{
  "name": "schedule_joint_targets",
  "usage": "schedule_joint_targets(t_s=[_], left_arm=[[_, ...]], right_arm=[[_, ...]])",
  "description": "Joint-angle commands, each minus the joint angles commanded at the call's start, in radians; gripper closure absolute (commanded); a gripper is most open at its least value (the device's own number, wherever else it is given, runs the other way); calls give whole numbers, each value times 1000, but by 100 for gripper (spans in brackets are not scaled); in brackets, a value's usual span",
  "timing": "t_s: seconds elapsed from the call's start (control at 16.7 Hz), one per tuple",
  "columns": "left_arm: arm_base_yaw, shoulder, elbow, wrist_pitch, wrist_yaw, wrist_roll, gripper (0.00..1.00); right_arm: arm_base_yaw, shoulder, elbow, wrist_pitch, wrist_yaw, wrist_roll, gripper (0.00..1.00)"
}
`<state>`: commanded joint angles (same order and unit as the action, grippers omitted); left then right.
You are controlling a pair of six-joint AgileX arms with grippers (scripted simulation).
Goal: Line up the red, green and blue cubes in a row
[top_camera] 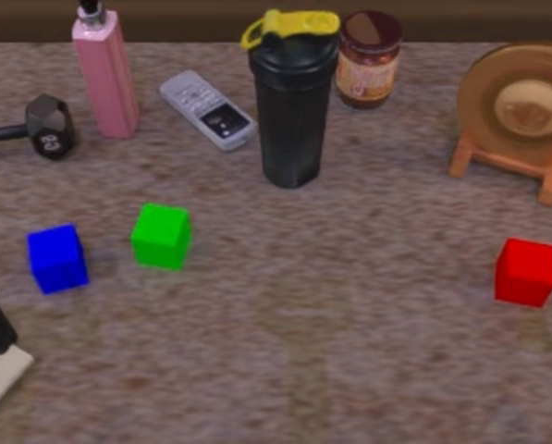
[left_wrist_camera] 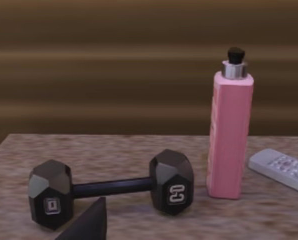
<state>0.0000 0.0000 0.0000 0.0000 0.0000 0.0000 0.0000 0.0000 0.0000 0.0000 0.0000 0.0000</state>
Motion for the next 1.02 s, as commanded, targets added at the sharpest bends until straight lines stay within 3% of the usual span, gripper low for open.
schedule_joint_targets(t_s=[0.24, 0.48, 1.02], left_arm=[[0, 0, 0, 0, 0, 0, 0], [0, 0, 0, 0, 0, 0, 0], [0, 0, 0, 0, 0, 0, 0]], right_arm=[[4, 31, 29, -20, 1, 9, 0], [27, 219, 196, -139, 0, 58, 0], [113, 1102, 795, -605, -1, 242, 0]])
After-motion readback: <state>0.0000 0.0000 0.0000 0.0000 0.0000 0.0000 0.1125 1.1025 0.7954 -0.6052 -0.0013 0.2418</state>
